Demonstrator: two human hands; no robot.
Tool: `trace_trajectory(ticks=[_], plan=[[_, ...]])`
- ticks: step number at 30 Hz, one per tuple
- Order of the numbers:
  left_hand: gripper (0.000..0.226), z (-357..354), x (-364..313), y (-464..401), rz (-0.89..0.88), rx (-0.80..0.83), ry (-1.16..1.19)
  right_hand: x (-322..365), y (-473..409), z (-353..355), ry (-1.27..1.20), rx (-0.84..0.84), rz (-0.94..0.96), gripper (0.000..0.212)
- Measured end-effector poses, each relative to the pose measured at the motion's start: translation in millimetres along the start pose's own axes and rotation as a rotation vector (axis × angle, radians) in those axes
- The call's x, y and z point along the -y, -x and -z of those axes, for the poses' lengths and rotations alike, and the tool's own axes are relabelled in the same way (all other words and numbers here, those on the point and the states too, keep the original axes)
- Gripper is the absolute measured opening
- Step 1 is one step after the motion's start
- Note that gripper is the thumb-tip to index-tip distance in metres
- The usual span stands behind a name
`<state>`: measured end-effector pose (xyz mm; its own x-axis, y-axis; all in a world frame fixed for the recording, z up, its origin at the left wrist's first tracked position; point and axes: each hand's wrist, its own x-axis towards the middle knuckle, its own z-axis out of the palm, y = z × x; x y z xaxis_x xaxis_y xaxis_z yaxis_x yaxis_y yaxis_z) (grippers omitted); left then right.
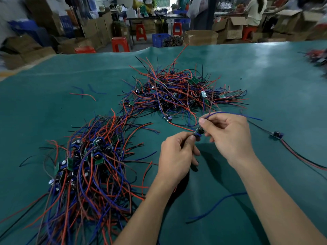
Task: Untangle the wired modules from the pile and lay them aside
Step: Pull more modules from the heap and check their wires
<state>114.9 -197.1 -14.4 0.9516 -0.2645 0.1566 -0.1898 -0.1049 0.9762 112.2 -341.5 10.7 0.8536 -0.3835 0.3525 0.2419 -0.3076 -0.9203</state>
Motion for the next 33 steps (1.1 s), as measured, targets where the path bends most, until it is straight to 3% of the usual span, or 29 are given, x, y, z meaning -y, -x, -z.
trace_trajectory(ticks=[6,9,15,17,21,23,25,33], plan=[[0.025,0.1,-3.3,2.7,0.006,0.061,-0.053,3.6,-13.7,29.7,-0.092,-0.264,0.027,0.027],[0.025,-1.4,-3.3,4.1,-0.008,0.066,-0.076,3.3,-19.3,42.0,-0.146,-0.412,0.010,0.016],[0.024,-2.9,-1.0,3.9,-0.006,-0.056,-0.052,-1.4,-24.5,58.5,-0.146,-0.813,-0.129,0.016],[0.023,-2.5,-0.9,2.9,-0.002,-0.096,-0.005,-1.6,-22.8,52.4,-0.080,-0.691,-0.228,0.018],[0.023,-3.6,-1.8,3.7,-0.028,-0.103,0.015,9.7,-4.8,16.2,-0.037,0.161,-0.294,0.023],[0.024,-2.5,-1.5,2.9,-0.060,-0.111,-0.022,10.4,3.0,5.1,-0.056,0.373,-0.249,0.014],[0.025,-2.6,-0.4,1.6,-0.060,-0.104,-0.028,7.1,4.1,3.1,-0.062,0.365,-0.182,0.009],[0.026,-5.5,-4.0,2.1,-0.042,0.037,0.014,27.6,-3.8,20.8,-0.286,-0.132,-0.011,0.017]])
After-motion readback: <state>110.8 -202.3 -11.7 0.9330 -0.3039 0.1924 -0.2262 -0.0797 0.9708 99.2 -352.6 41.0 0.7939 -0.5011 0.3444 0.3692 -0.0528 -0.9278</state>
